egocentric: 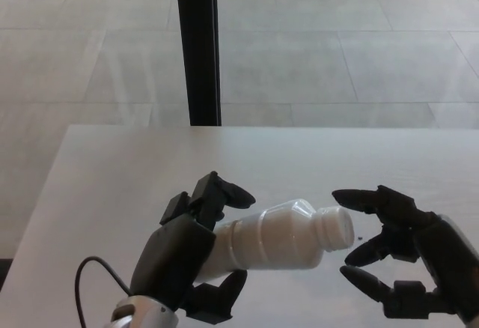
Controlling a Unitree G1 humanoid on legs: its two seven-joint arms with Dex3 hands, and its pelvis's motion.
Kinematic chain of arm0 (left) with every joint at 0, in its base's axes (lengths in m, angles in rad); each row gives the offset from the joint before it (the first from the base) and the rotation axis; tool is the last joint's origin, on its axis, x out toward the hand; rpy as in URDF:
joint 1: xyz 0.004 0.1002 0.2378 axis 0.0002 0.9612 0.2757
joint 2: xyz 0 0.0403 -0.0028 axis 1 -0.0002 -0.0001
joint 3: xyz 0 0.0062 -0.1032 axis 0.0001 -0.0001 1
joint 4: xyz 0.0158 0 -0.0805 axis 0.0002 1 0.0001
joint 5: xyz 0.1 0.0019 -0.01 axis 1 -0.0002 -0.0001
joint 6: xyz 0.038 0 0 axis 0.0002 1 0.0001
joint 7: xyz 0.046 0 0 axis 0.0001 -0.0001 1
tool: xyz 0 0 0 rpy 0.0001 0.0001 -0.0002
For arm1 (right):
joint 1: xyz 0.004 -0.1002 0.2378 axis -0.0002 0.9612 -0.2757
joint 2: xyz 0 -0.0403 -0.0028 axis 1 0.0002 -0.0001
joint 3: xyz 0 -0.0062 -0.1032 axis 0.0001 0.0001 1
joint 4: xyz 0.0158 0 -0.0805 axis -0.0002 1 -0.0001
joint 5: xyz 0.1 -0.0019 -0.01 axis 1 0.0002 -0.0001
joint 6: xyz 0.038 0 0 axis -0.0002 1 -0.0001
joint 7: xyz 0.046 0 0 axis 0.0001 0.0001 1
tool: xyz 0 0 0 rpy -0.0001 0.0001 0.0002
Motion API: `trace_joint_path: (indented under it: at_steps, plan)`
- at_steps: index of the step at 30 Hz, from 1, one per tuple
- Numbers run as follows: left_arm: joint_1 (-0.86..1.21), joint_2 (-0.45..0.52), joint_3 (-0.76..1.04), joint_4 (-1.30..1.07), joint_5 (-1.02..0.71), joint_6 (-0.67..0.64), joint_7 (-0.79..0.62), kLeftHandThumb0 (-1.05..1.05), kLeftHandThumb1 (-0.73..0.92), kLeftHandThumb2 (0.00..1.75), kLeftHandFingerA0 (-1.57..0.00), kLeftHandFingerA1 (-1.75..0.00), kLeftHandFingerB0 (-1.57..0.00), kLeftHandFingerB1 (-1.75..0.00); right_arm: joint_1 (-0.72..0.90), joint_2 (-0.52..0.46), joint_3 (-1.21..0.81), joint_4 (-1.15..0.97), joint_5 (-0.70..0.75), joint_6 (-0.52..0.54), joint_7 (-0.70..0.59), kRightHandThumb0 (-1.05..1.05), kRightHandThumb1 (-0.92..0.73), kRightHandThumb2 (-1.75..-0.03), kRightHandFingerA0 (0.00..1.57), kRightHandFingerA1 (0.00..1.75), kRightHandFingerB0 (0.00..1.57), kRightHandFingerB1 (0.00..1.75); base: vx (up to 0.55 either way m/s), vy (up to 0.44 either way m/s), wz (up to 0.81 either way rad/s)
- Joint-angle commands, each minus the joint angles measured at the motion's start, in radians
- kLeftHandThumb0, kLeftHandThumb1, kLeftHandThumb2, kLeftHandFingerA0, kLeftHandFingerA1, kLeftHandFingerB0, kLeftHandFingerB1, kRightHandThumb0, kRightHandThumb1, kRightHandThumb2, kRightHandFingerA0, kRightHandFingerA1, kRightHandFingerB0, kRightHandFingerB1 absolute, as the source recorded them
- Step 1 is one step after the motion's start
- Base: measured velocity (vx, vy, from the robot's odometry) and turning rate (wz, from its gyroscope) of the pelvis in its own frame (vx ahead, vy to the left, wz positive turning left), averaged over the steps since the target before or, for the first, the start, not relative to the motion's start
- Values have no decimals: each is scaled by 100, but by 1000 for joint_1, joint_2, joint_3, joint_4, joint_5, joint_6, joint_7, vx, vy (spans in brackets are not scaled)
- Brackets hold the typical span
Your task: The robot uses its left hand to to lift the bottle kept on the middle of the desk and tilts it towards its right hand. It then uses its right hand to rotate its cap to open it and places the bottle and cap back on the desk
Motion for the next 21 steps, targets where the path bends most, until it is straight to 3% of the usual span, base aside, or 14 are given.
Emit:
trace_joint_path:
  at_steps: [1, 10, 11, 13, 14, 21]
  plan:
    - [-4, -7, 9, 11, 24, -42, 29, 44, 55, 154, -115, -175, -103, -151, 19, -13, 16, 7, -17, -16, 17, -55, -59, -58, 78, 90, 36, 38, 0, 0, 0]
    - [4, -12, 8, 8, 33, -30, 21, 44, 56, 152, -119, -175, -105, -152, 9, 4, 1, 5, -13, -18, -3, -54, -60, -59, 82, 100, 43, 40, 0, 0, 0]
    - [8, -11, 7, 14, 35, -45, 29, 45, 55, 153, -119, -175, -105, -153, 2, 12, -10, 5, -6, -23, -11, -57, -47, -85, 85, 98, 37, 52, 0, 0, 0]
    - [10, -10, 6, 19, 37, -55, 34, 46, 55, 155, -119, -175, -105, -153, -2, 16, -18, 9, -1, -33, -13, -57, -48, -85, 85, 98, 37, 52, 0, 0, 0]
    - [13, -14, 6, 20, 36, -54, 36, 44, 56, 154, -120, -175, -106, -153, -7, 18, -28, 5, 0, -29, -15, -54, -62, -59, 81, 100, 43, 40, 0, 0, 0]
    - [20, -15, 8, 26, 34, -69, 30, 44, 55, 156, -118, -175, -105, -154, -14, 28, -55, -2, -1, -37, -18, -56, -59, -60, 80, 97, 41, 40, 0, 0, 0]
